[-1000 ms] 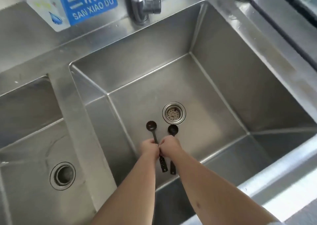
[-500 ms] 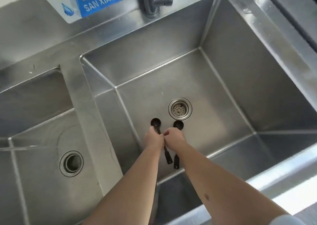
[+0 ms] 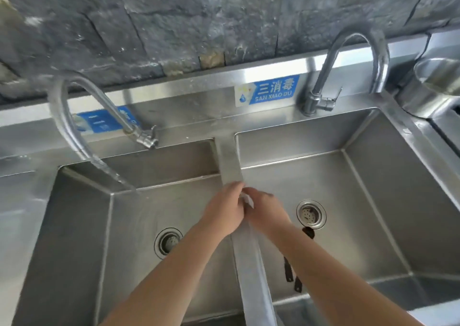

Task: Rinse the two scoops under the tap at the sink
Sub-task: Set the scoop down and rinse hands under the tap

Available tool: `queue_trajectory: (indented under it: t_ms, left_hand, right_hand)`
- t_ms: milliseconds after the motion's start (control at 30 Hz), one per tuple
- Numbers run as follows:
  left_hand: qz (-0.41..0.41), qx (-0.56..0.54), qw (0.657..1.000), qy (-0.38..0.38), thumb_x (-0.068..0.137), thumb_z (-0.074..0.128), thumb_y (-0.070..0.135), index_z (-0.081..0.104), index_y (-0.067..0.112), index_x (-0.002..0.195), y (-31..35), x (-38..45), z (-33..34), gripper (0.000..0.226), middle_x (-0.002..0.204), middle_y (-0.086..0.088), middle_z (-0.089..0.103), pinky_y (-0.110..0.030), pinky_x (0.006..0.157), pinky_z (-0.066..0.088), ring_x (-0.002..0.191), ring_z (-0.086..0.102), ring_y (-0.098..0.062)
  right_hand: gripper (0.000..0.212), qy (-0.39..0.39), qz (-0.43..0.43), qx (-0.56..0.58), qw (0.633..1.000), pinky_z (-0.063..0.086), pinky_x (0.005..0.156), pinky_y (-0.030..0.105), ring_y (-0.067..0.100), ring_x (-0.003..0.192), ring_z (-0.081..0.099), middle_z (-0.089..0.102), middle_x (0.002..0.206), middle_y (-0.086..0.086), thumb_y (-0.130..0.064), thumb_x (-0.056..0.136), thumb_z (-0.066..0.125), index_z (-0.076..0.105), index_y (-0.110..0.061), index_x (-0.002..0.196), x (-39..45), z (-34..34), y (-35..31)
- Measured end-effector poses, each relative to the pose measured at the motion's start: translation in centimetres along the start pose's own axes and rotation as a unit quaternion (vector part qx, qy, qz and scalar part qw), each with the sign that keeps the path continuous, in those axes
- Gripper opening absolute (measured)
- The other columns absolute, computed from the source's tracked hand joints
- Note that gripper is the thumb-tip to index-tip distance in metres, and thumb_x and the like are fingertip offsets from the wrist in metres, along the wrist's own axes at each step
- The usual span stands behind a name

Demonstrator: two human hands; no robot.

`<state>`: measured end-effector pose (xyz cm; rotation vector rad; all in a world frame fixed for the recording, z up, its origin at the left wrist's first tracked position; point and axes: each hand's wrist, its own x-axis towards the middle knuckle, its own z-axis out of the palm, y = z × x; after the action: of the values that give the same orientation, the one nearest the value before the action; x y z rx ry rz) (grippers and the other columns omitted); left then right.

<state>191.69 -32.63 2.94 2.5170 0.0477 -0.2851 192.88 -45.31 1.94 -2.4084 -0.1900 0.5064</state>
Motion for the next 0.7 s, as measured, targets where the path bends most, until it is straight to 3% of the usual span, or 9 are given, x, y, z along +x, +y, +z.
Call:
queue_trajectory:
  t_ms: [167,267,500,600,700]
  left_hand:
    - [-0.074,-0.003,0.996,0.047,0.094,0.045,0.019,0.048,0.017,0.137,-8.3,-3.7,-7.2,0.043,0.137,-0.009,0.056,-0.04,0.104,0.041,0.124,0.052,-0.03]
    - [-0.087,0.0,0.994,0.065,0.092,0.045,0.018,0.055,0.013,0.124,-12.5,-5.2,-10.9,0.034,0.126,-0.011,0.061,-0.046,0.097,0.045,0.116,0.057,-0.032]
    - [-0.051,0.028,0.997,0.057,0.088,0.043,0.014,0.055,0.014,0.113,-18.9,-5.7,-16.0,0.027,0.116,-0.01,0.063,-0.043,0.086,0.049,0.107,0.06,-0.032]
    - [-0.03,0.041,0.998,0.048,0.09,0.042,0.014,0.048,0.015,0.132,-20.2,-4.3,-17.3,0.042,0.13,-0.01,0.057,-0.045,0.096,0.046,0.117,0.055,-0.029]
    - [-0.008,0.06,0.997,0.052,0.092,0.045,0.017,0.037,0.019,0.143,-21.3,-1.8,-18.9,0.052,0.143,-0.009,0.046,-0.048,0.102,0.042,0.125,0.049,-0.03]
  right_hand:
    - [0.042,-0.048,-0.101,-0.055,0.992,0.053,0.084,0.039,0.027,0.107,0.062,0.066,0.123,-0.001,-0.029,0.086,0.043,0.051,-0.035,0.127,0.7,5.3,-10.3]
    - [0.035,-0.058,-0.116,-0.071,0.989,0.054,0.08,0.04,0.028,0.104,0.064,0.069,0.116,0.002,-0.027,0.085,0.043,0.058,-0.03,0.117,1.3,8.6,-15.2]
    - [0.032,-0.039,-0.073,-0.078,0.993,0.046,0.062,0.031,0.027,0.092,0.067,0.071,0.104,0.001,-0.02,0.081,0.043,0.055,-0.033,0.108,3.2,13.9,-22.3]
    - [0.037,-0.037,-0.051,-0.051,0.997,0.05,0.069,0.032,0.028,0.095,0.066,0.071,0.108,0.007,-0.017,0.084,0.043,0.057,-0.025,0.116,4.9,15.0,-23.5]
    - [0.031,-0.011,0.031,0.024,0.999,0.045,0.058,0.026,0.022,0.076,0.064,0.068,0.093,0.003,-0.024,0.084,0.044,0.059,-0.022,0.112,7.4,15.3,-24.5]
